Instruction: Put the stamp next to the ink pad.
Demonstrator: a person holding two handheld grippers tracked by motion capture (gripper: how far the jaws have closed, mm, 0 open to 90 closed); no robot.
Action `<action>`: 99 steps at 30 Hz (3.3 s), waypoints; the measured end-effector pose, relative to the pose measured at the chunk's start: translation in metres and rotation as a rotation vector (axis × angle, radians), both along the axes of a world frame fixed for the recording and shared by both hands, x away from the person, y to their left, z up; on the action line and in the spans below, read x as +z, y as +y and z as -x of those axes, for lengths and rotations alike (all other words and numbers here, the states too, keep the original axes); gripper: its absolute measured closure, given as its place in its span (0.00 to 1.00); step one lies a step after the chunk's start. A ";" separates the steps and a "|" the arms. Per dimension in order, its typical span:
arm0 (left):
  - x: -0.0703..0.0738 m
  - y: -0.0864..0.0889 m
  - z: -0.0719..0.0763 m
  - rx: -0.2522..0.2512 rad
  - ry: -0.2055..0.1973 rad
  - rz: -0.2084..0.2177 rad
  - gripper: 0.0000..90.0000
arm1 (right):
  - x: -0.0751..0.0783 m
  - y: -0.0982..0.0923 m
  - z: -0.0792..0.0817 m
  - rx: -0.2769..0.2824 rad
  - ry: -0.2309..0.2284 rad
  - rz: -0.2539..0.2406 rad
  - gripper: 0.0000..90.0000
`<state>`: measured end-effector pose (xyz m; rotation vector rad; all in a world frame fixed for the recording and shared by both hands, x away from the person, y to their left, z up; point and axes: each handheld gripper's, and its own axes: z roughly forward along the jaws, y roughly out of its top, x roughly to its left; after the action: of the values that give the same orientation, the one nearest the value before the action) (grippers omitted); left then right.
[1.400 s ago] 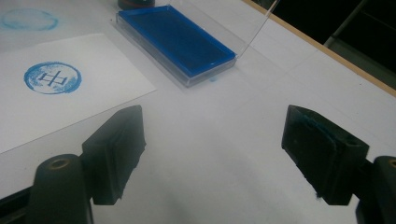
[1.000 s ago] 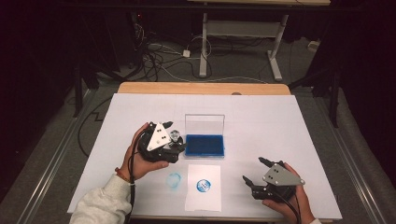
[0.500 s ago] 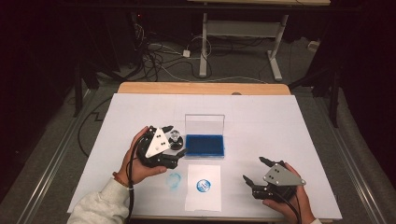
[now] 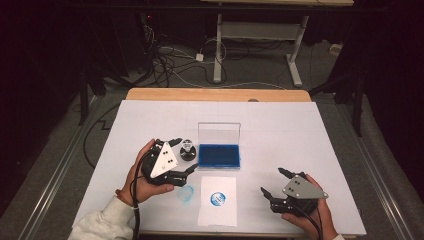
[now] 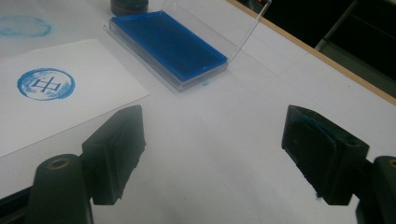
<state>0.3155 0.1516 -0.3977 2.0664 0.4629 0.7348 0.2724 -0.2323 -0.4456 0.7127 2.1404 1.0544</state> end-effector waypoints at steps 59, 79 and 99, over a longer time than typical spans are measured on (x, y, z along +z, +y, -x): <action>-0.082 0.068 0.025 0.174 0.130 -0.077 0.18 | -0.001 -0.014 0.001 -0.115 -0.017 -0.016 0.18; -0.079 0.065 0.026 0.148 0.120 -0.075 0.18 | -0.001 -0.012 0.003 -0.130 -0.030 0.004 0.18; -0.076 0.069 0.022 0.169 0.128 -0.047 0.18 | -0.002 -0.012 -0.001 -0.133 -0.005 -0.019 0.18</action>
<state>0.2937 0.2203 -0.4738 2.1449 0.7051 0.7199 0.2736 -0.2447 -0.4474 0.8475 2.0504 1.0063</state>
